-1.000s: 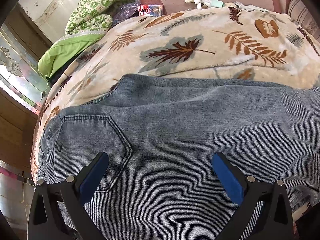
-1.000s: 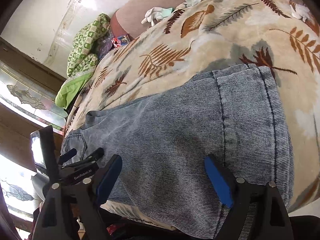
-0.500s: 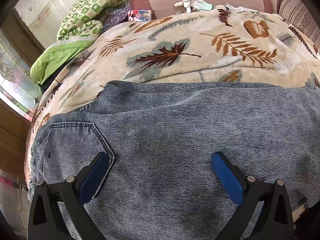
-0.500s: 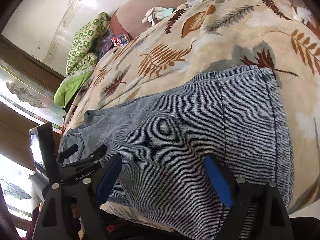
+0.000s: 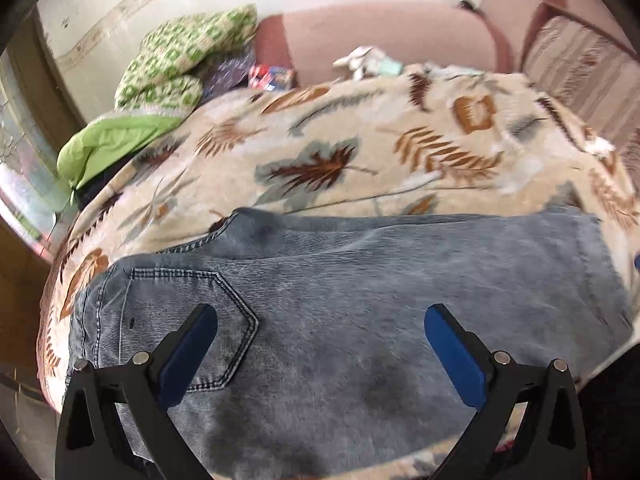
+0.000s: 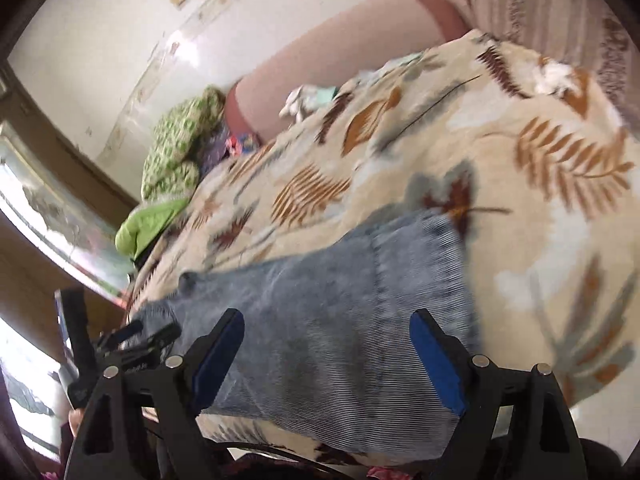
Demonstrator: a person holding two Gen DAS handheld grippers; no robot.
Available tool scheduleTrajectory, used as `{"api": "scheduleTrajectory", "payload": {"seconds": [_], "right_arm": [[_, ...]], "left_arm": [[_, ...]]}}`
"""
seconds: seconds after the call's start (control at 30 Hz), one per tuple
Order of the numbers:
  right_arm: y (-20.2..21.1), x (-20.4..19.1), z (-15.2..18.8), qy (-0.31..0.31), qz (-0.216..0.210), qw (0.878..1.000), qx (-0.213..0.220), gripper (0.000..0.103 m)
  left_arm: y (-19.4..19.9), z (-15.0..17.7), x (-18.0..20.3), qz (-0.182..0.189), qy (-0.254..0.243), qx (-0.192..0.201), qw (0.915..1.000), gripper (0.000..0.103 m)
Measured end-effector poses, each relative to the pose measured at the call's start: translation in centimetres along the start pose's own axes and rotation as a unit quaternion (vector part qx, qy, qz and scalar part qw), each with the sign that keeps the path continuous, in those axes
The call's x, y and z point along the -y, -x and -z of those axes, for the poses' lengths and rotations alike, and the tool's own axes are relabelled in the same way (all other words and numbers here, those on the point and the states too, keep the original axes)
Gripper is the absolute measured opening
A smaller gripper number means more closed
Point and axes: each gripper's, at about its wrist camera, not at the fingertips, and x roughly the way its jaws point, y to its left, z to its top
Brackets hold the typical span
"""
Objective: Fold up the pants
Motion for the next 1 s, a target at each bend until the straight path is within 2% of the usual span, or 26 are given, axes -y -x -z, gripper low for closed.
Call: {"api": "scheduleTrajectory", "payload": {"seconds": [0.07,0.17,0.23,0.33,0.43,0.57,0.73,0.83,0.93,1.0], "right_arm": [[2.0,1.6,-0.7,-0.030,0.004,0.999,0.010,0.087],[3.2,3.4,-1.0,-0.088,-0.023,0.996,0.002,0.087],[2.8,3.8,-0.3,-0.111,-0.039,0.993,-0.016,0.087],[1.8,3.5,1.3,-0.118,-0.038,0.991,-0.043,0.087],[1.1,3.6,2.2,-0.133,-0.031,0.989,-0.049,0.087],[1.2,5.5,2.7,-0.167,0.010,0.985,-0.036,0.087],[-0.7,7.9,2.2,-0.185,0.018,0.982,-0.039,0.086],[-2.1,9.3,2.0,-0.205,0.003,0.978,-0.047,0.085],[-2.5,8.9,1.5,-0.192,-0.030,0.979,-0.060,0.076],[-3.1,8.5,1.3,-0.184,-0.029,0.980,-0.070,0.072]], "left_arm": [[1.1,0.7,0.5,0.010,-0.017,0.012,0.9997,0.103],[2.2,2.1,1.3,0.023,-0.046,0.023,0.9984,0.103],[2.5,3.0,1.7,0.024,-0.060,0.030,0.9975,0.103],[2.3,3.6,1.8,0.017,-0.071,0.037,0.9967,0.103],[1.7,3.7,1.3,0.023,-0.064,0.026,0.9974,0.103],[1.3,3.8,0.9,0.023,-0.056,0.022,0.9979,0.103],[0.4,4.1,0.8,0.029,-0.051,0.002,0.9983,0.103],[0.2,4.1,0.7,0.020,-0.053,0.001,0.9984,0.103],[-0.2,3.9,0.2,0.014,-0.039,-0.008,0.9991,0.103],[-0.4,3.7,-0.1,0.014,-0.030,-0.013,0.9994,0.103]]}}
